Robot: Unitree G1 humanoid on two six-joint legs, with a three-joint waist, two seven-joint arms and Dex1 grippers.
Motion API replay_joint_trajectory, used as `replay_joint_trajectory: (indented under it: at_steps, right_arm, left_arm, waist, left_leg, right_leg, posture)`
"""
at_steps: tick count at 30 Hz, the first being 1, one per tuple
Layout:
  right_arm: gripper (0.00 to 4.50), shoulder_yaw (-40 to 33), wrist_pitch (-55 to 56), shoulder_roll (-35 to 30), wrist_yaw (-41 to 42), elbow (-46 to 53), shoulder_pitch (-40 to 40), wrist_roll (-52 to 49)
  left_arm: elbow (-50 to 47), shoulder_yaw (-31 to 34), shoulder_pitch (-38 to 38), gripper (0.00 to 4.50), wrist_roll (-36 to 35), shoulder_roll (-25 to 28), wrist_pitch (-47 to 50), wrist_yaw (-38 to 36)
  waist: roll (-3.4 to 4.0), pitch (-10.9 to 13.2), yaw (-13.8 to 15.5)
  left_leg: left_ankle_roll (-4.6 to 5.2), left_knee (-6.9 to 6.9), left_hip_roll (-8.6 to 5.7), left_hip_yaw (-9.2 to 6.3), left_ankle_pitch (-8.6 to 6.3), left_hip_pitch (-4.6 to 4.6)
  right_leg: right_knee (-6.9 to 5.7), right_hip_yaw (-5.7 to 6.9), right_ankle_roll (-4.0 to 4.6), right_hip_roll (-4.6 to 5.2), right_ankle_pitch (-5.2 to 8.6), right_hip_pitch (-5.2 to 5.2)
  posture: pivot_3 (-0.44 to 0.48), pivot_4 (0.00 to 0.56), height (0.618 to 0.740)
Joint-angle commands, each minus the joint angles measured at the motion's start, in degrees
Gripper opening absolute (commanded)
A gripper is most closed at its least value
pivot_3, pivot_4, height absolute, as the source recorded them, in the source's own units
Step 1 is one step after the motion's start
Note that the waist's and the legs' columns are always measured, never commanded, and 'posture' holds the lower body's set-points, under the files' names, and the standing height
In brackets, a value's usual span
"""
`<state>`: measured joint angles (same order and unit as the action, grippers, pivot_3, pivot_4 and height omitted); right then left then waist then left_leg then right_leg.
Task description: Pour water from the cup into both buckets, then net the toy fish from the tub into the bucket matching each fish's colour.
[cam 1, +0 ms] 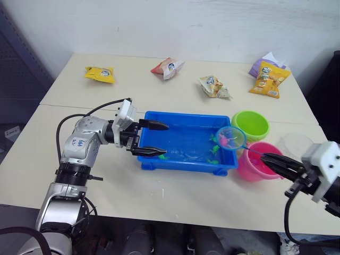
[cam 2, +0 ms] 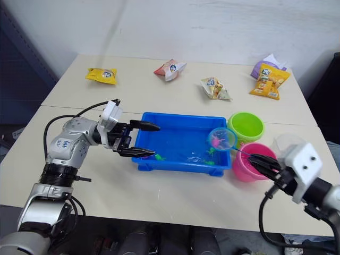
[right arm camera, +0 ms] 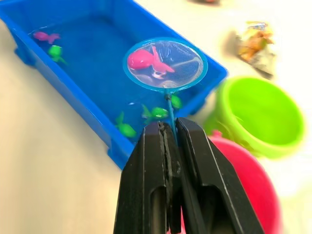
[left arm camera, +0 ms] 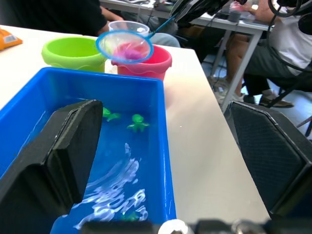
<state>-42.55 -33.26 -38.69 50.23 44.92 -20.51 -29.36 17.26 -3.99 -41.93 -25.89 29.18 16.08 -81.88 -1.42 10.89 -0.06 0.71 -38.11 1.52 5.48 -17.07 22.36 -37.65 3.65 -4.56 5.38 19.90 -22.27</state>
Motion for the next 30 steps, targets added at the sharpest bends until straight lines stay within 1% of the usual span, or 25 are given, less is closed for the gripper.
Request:
replay_joint_trajectory:
  at_steps: [1,5,8,10,14,19,22,23,24,27,30]
  right_arm:
    - [0.00,-7.06,9.61,4.12,1.36,-0.46,-5.65,1.72]
    - [0.00,-7.55,21.00,7.04,1.58,-6.00,-11.58,8.78]
    - [0.00,-5.75,35.23,7.71,0.12,-11.91,-13.34,17.77]
    - [0.00,-5.21,42.51,8.12,-1.99,-15.68,-12.87,21.53]
    - [0.00,-4.43,54.47,9.61,-9.27,-23.10,-11.10,28.89]
    - [0.00,-2.65,70.16,6.97,-14.57,-30.19,-12.42,39.29]
    - [0.00,-6.27,81.93,4.60,-23.49,-33.69,-11.65,51.58]
    - [0.00,-6.92,84.32,4.02,-25.81,-34.51,-11.51,54.22]
    - [0.00,-8.30,87.16,3.77,-29.71,-34.84,-11.20,59.28]
    - [0.00,-10.24,91.50,3.60,-39.33,-35.87,-11.32,70.70]
    - [0.00,-10.38,91.02,3.66,-46.62,-36.28,-11.91,77.48]
  left_arm:
    - [1.96,-0.57,-2.78,4.48,0.61,-1.33,-2.26,-1.70]
    - [3.09,-1.05,-3.13,4.48,1.06,-2.07,-3.05,-2.46]
    - [3.13,-1.28,-2.90,4.48,1.16,-2.34,-3.22,-2.53]
    - [3.01,-1.29,-2.78,4.48,1.13,-2.59,-3.10,-2.38]
    - [1.33,-1.44,-1.85,4.48,0.88,-3.19,-2.38,-1.75]
    - [-0.22,-1.26,-0.88,4.48,0.70,-3.22,-1.57,-1.27]
    - [-1.50,-0.94,-0.06,4.48,0.47,-2.96,-0.69,-0.71]
    - [-1.74,-0.90,0.07,4.48,0.46,-2.94,-0.51,-0.60]
    - [-1.94,-0.89,0.19,4.48,0.44,-2.95,-0.34,-0.49]
    - [-2.33,-0.91,0.36,4.48,0.41,-3.11,0.08,-0.10]
    - [-2.46,-0.72,0.52,4.48,0.08,-3.54,0.74,0.52]
  waist:
    - [0.00,0.00,0.13]
    - [0.00,-0.01,-0.10]
    - [0.00,-0.01,-0.22]
    - [0.00,-0.01,-0.21]
    - [0.00,-0.01,-0.12]
    - [0.03,-0.02,-0.19]
    - [0.04,-0.03,-0.20]
    - [0.04,-0.03,-0.19]
    - [0.04,-0.03,-0.17]
    - [0.04,-0.03,-0.11]
    - [0.04,-0.03,-0.16]
  left_leg:
    - [0.00,0.01,-0.02,-0.02,0.00,0.00]
    - [0.00,0.03,-0.03,0.01,0.00,-0.06]
    - [0.00,0.03,-0.02,0.06,0.00,-0.12]
    - [-0.01,0.04,-0.02,0.10,0.01,-0.19]
    - [-0.06,0.04,-0.02,0.08,0.03,-0.20]
    - [-0.09,0.04,-0.02,0.08,0.04,-0.20]
    - [-0.10,0.04,-0.02,0.09,0.05,-0.22]
    - [-0.11,0.04,-0.03,0.10,0.05,-0.22]
    - [-0.13,0.04,-0.02,0.10,0.06,-0.23]
    - [-0.20,0.04,-0.01,0.07,0.09,-0.22]
    - [-0.23,0.05,-0.02,0.08,0.10,-0.22]
  right_leg:
    - [0.01,0.01,0.00,0.00,0.00,0.02]
    - [0.06,-0.02,-0.01,0.01,0.00,0.08]
    - [0.03,-0.07,-0.01,0.00,0.00,0.08]
    - [0.01,-0.12,-0.02,-0.01,0.00,0.10]
    - [0.01,-0.11,-0.01,0.00,0.00,0.11]
    - [0.01,-0.13,-0.01,0.01,0.00,0.10]
    - [0.01,-0.15,-0.01,0.01,0.00,0.12]
    - [0.01,-0.17,-0.01,0.02,0.00,0.11]
    - [0.01,-0.16,-0.01,0.01,0.00,0.11]
    - [0.01,-0.15,0.01,0.00,0.01,0.11]
    - [0.01,-0.16,0.01,0.00,0.02,0.11]
  posture:
    - [0.000,0.150,0.738]
    - [0.000,0.150,0.738]
    - [0.000,0.150,0.738]
    - [0.000,0.150,0.738]
    - [0.000,0.150,0.738]
    - [0.000,0.150,0.738]
    - [0.000,0.150,0.738]
    - [0.000,0.150,0.738]
    - [0.000,0.150,0.738]
    - [0.000,0.150,0.738]
    - [0.000,0.150,0.738]
